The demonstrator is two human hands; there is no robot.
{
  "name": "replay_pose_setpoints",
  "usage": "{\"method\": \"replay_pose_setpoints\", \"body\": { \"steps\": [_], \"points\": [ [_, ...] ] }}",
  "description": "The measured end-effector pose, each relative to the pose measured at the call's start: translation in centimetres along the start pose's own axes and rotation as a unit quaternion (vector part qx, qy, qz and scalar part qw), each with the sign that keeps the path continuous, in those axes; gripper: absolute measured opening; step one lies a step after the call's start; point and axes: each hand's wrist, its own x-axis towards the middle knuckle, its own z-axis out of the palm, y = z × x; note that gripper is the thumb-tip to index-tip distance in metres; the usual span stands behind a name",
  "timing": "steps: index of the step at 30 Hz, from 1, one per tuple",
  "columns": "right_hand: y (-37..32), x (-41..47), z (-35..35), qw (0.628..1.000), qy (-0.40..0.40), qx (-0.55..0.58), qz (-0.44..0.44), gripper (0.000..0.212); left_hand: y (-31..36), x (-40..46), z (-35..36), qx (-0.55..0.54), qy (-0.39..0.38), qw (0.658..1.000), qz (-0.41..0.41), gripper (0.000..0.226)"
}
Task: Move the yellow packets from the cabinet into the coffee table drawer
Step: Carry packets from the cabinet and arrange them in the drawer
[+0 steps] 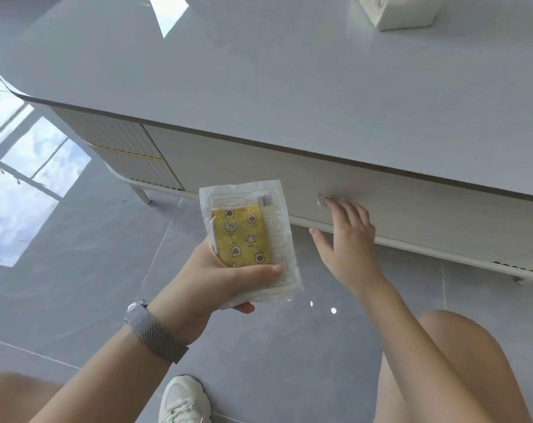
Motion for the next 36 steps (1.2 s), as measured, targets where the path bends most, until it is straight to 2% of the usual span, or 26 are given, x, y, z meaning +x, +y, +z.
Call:
{"method": "replay_pose_setpoints", "body": {
  "steps": [9,13,14,17,19,20,22,24,25,27,29,33,36],
  "points": [
    [-0.3,1.1,-0.4,0.997,-0.053,0.004,0.049,0.039,1.1,-1.4,-0.3,-0.011,-0.028,0.999,0.030,0.033],
    [-0.9,-0.7,-1.0,0.999,-0.026,-0.022,0.015,0.035,1.6,-1.6,0.4,-0.007,-0.027,0.999,0.040,0.040],
    [-1.3,-1.4,-1.4,0.999,-0.039,-0.029,0.010,0.036,1.8,-1.6,0.5,-0.007,-0.028,0.999,0.045,0.040],
    [-2.8,-3.4,-3.2,0.985,-0.164,-0.042,0.046,0.047,2.5,-1.7,0.4,-0.014,-0.034,0.997,0.067,0.035],
    [-3.8,-4.1,-5.5,0.979,-0.188,0.039,0.076,0.046,3.0,-1.9,0.0,-0.018,-0.031,0.996,0.084,0.033],
    [-4.6,-4.2,-7.2,0.979,-0.151,0.103,0.091,0.036,3.2,-2.0,-0.3,-0.025,-0.029,0.995,0.097,0.033],
    [-6.4,-4.0,-11.2,0.967,0.001,0.235,0.094,0.016,3.5,-2.3,-1.0,-0.045,-0.022,0.991,0.121,0.040],
    [-6.6,-3.5,-13.9,0.963,0.119,0.234,0.054,0.013,3.7,-2.6,-1.6,-0.061,-0.011,0.989,0.131,0.052],
    [-6.3,-3.3,-14.4,0.972,0.129,0.193,0.040,0.014,3.8,-2.7,-1.8,-0.070,-0.007,0.989,0.129,0.056],
    [-5.0,-2.9,-13.9,0.992,0.056,0.100,0.058,0.019,3.9,-3.0,-2.0,-0.090,0.004,0.989,0.118,0.052],
    [-3.8,-3.5,-12.7,0.997,-0.027,0.032,0.065,0.028,4.2,-3.1,-1.8,-0.117,0.029,0.988,0.095,0.031],
    [-3.7,-4.8,-12.5,0.997,-0.051,0.034,0.055,0.034,4.7,-2.8,-1.3,-0.115,0.039,0.989,0.086,0.018],
    [-4.2,-5.4,-12.7,0.994,-0.050,0.072,0.064,0.020,5.2,-2.3,-0.7,-0.113,0.020,0.987,0.110,0.022]
  ]
}}
